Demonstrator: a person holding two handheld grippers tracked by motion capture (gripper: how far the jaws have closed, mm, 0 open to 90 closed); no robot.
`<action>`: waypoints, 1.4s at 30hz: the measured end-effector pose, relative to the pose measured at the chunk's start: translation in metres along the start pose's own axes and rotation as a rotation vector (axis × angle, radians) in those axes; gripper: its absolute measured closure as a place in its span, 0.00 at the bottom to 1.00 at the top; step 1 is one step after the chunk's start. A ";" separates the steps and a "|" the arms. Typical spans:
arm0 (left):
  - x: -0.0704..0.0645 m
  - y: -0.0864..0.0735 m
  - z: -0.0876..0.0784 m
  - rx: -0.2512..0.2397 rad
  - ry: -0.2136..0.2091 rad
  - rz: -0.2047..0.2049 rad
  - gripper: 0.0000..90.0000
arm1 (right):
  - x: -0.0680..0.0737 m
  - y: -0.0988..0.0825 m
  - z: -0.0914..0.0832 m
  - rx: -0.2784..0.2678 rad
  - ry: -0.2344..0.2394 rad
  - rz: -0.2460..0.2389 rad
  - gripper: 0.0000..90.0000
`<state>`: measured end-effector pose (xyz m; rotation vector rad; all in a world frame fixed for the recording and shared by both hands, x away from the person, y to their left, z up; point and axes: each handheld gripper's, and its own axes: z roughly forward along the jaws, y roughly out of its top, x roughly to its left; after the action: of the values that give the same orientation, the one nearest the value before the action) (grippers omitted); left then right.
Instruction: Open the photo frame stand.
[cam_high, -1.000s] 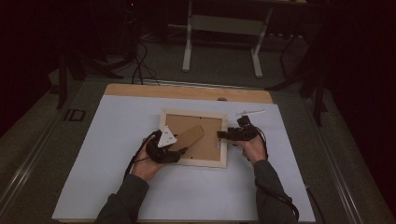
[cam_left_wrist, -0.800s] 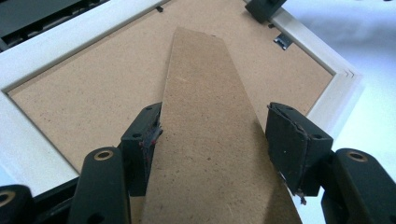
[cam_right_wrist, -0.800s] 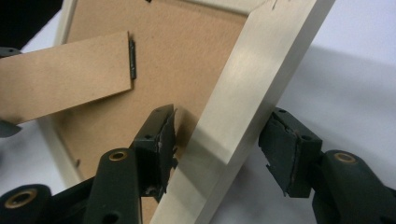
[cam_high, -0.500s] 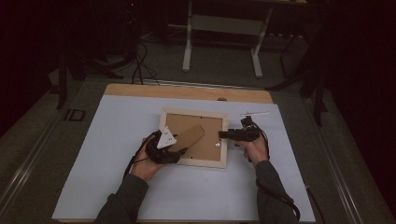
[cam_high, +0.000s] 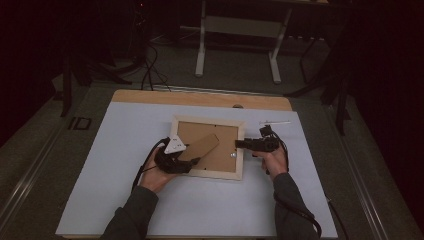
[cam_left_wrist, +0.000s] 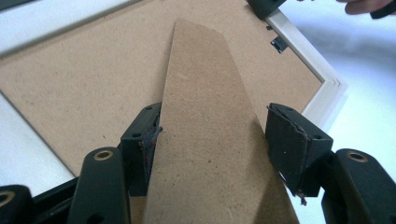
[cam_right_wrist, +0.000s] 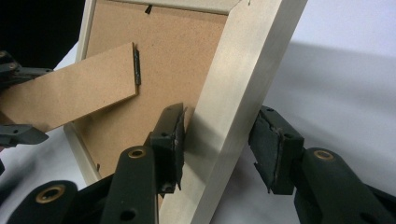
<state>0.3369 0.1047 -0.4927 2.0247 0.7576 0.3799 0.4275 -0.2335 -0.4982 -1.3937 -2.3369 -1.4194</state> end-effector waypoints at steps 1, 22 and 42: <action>0.001 0.000 0.001 -0.001 -0.011 -0.021 0.45 | 0.000 0.000 0.000 -0.001 0.000 -0.001 0.62; 0.017 0.004 0.005 0.079 -0.169 -0.235 0.60 | 0.009 0.003 -0.004 -0.012 -0.018 -0.041 0.63; 0.006 0.014 0.007 0.101 -0.112 -0.137 0.69 | 0.024 0.016 -0.018 -0.054 -0.050 -0.105 0.68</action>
<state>0.3502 0.0983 -0.4847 2.0545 0.8553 0.1512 0.4190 -0.2283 -0.4663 -1.3538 -2.4546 -1.5016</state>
